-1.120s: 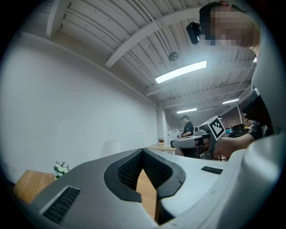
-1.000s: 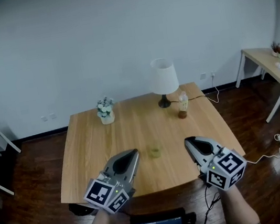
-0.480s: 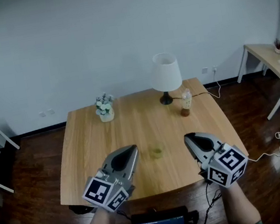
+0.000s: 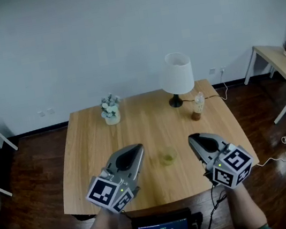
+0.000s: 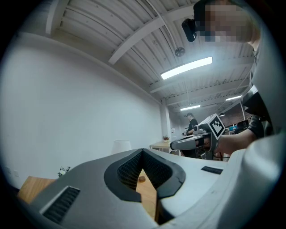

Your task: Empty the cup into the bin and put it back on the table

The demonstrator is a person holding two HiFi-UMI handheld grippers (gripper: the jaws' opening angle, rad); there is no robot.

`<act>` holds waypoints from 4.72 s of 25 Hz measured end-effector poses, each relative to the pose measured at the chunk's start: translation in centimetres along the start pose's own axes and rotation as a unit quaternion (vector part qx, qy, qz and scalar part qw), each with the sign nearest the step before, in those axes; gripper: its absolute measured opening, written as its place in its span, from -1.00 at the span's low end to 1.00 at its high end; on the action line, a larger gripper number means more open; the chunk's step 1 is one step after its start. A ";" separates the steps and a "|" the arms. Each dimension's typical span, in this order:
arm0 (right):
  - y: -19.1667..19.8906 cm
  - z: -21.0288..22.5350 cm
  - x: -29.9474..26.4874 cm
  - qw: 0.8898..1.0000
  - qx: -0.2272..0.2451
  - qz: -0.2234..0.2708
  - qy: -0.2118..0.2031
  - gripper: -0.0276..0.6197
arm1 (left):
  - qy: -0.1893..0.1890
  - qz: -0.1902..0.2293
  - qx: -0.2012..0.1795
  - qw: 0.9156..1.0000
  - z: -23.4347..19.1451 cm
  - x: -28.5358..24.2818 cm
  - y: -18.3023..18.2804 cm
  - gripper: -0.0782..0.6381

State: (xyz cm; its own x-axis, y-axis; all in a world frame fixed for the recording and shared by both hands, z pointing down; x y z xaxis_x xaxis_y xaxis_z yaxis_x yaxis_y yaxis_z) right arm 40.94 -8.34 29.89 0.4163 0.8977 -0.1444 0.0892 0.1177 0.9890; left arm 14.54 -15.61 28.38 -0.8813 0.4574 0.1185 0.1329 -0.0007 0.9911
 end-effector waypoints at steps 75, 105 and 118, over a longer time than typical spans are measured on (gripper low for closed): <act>16.0 4.5 -14.2 0.977 -0.012 -0.172 -0.129 -0.55 | -0.111 -0.146 0.111 0.977 -5.4 -4.2 17.5 -0.77; 16.3 3.4 -19.1 0.968 0.018 -0.189 -0.165 -0.36 | -0.145 -0.133 0.117 0.973 -6.7 -2.5 17.2 -0.77; 19.4 3.6 -16.9 0.957 0.022 -0.235 -0.169 0.14 | -0.151 -0.156 0.136 0.967 -5.1 -2.7 19.5 -0.77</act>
State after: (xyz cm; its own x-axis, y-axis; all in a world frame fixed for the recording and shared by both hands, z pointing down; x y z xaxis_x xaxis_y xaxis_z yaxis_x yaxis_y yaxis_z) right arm 38.90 -22.79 51.38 0.5892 0.5607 -0.5818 0.3736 0.4494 0.8115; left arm 17.24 -21.39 47.68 -0.7305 0.6369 -0.2466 0.0327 0.3932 0.9189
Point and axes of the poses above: the fingertips, and each gripper's own axes: x backward along the fingers, z to its right, y out of its underside, the point moved 10 cm from there along x, backward along the fingers, and after that the axes turned 5 degrees about x, right-handed, at the moved point
